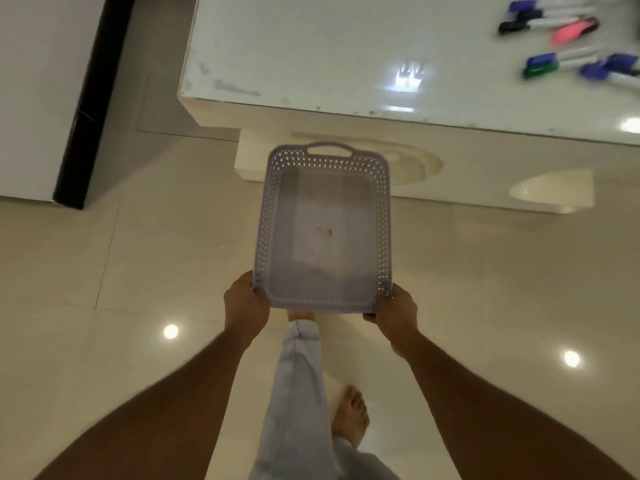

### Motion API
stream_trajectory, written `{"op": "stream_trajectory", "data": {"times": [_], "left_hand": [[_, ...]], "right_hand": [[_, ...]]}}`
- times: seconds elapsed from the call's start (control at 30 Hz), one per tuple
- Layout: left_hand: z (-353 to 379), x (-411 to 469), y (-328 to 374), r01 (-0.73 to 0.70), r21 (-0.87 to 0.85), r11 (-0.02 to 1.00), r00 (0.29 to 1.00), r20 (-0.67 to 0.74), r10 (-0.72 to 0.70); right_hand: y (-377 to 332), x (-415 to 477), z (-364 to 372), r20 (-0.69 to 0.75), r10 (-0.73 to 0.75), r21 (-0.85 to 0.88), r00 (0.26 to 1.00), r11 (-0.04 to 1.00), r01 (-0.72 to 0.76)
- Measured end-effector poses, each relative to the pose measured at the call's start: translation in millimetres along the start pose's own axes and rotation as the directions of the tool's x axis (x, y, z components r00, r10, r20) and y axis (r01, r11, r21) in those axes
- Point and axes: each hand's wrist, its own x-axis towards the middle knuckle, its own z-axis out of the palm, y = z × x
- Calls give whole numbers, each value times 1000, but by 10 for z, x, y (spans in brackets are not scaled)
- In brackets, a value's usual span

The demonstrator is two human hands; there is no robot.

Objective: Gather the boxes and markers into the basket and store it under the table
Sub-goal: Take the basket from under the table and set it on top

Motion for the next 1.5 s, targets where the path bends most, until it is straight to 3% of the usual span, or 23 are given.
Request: {"op": "stream_trajectory", "data": {"times": [0.27, 0.5, 0.8, 1.13, 1.33, 1.5], "left_hand": [[-557, -1261, 350, -30, -42, 999, 1000, 7, 30], [-1046, -1329, 1034, -133, -78, 988, 990, -55, 129], [-1625, -151, 2099, -264, -56, 963, 957, -138, 254], [-1640, 1956, 3200, -246, -86, 965, 966, -106, 237], [-1502, 2708, 3563, -249, -55, 967, 968, -61, 245], [-1384, 2844, 3523, -189, -37, 981, 982, -6, 189]], "right_hand": [[-26, -1239, -680, -10, -26, 15, 1000, 1000, 26], [-875, -1548, -976, -14, -205, -47, 979, 978, 204], [-2468, -996, -772, -5, -353, -17, 936, 936, 353], [-4057, 619, -154, -85, -301, 0, 950, 953, 302], [-4401, 1298, 36, -106, -200, 59, 974, 977, 206], [-4360, 1465, 90, -101, -156, 6, 983, 988, 157]]}}
